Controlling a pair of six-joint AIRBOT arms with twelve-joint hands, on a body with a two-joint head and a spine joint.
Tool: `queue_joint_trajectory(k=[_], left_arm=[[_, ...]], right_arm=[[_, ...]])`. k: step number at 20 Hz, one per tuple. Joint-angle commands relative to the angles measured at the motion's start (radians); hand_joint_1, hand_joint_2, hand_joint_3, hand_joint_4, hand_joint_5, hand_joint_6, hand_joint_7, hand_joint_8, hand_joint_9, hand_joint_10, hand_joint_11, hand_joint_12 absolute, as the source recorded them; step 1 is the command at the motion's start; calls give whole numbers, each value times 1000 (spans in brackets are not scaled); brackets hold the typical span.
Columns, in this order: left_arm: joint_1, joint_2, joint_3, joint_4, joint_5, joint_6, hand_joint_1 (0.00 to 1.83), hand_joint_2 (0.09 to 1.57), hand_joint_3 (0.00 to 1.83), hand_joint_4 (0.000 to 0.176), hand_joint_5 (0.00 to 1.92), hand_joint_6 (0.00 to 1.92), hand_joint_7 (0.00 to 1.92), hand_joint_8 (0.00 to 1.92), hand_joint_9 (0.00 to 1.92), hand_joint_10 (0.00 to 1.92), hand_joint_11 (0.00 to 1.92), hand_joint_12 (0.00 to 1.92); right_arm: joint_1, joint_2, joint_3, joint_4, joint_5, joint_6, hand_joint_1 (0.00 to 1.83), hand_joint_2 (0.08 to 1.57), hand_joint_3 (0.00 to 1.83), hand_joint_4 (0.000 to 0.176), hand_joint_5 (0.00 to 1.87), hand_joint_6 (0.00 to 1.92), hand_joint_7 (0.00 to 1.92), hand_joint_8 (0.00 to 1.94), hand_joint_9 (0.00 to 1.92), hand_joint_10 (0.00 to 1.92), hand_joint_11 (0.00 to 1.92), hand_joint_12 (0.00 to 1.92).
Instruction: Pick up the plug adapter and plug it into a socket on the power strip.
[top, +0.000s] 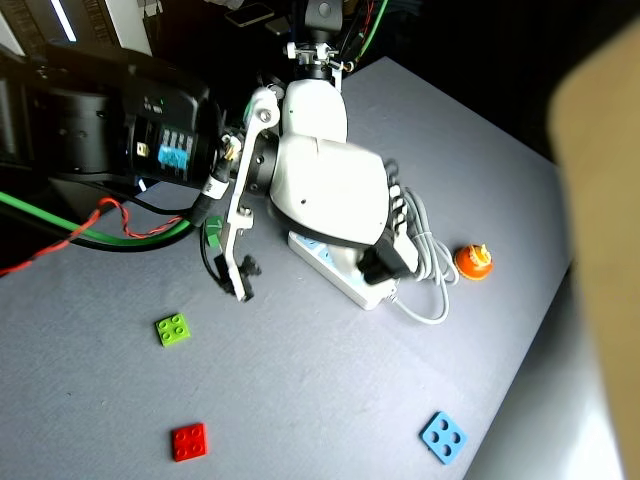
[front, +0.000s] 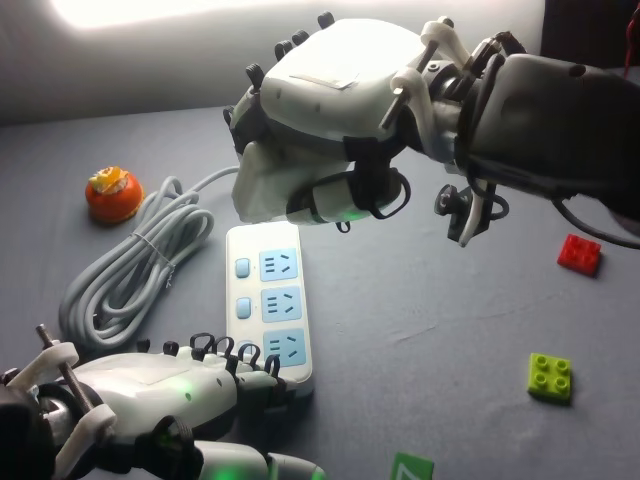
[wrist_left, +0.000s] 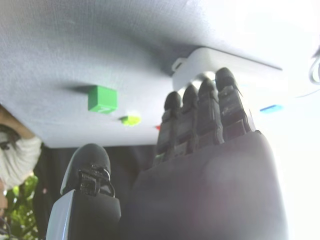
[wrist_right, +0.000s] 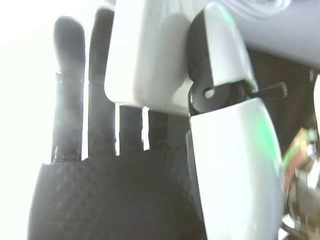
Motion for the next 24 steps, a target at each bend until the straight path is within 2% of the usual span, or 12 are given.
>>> queue_joint_trajectory(k=[1,2,3,5,8,11,13,14,16,17,22,24], left_arm=[[10,-7,-11,-34,77,-13,0,1221,0,0,151,10,128,9,102,6,0,276],[11,-6,-12,-34,77,-13,0,1220,0,0,155,7,134,7,105,5,0,288],[12,-6,-12,-34,78,-13,0,1218,0,0,153,5,131,4,104,3,0,292],[11,-6,-12,-34,78,-13,0,1220,1,0,151,0,131,0,112,1,0,334],[11,-6,-8,-34,78,-12,0,1223,1,0,150,1,130,0,111,1,0,319],[10,-7,-9,-34,78,-12,5,1223,0,0,150,0,120,1,104,4,0,303],[11,-7,-9,-34,77,-13,7,1224,0,0,133,0,105,0,91,0,0,313],[11,-8,-9,-34,77,-13,1,1223,0,0,133,0,107,1,96,2,0,314],[11,-8,-9,-34,77,-13,0,1223,0,0,125,1,96,2,84,2,0,281],[11,-12,-9,-34,77,-13,0,1220,0,0,137,1,116,2,100,2,0,338],[12,-13,-9,-34,77,-13,0,1221,0,0,152,4,127,4,107,3,0,308],[12,-14,-9,-34,77,-13,0,1221,0,0,126,0,109,2,88,1,0,274]], right_arm=[[18,5,12,-56,58,38,1246,1136,0,0,886,958,1009,1148,868,1123,664,1525],[19,2,27,-110,41,90,1249,1129,0,0,903,937,1023,1125,883,1118,688,1503],[21,-1,42,-185,19,166,1242,1143,3,0,853,1016,1007,1145,876,1108,669,1505],[27,-9,73,-334,-31,334,1247,1134,0,0,878,974,1024,1120,893,1087,687,1479],[46,-23,120,-569,-162,578,1244,1135,1,0,880,976,1016,1127,877,1081,653,1507],[87,-52,150,-885,-359,942,1249,1132,0,0,881,966,1027,1113,905,1051,691,1470],[125,-87,151,-1212,-497,1266,1249,1128,0,0,903,932,1024,1121,906,1055,704,1466],[138,-109,151,-1345,-549,1389,1250,1128,0,0,905,927,1024,1121,905,1055,699,1465],[146,-144,153,-1414,-597,1466,1249,1137,1,0,862,991,1023,1122,908,1047,696,1466],[142,-225,155,-1653,-717,1729,1247,1142,1,0,861,991,1009,1149,912,1042,708,1452],[123,-291,159,-1917,-760,1917,1243,1145,0,0,864,988,997,1167,889,1058,684,1484],[116,-309,163,-1954,-773,1945,1241,1152,1,0,839,1023,992,1178,894,1080,690,1491]])
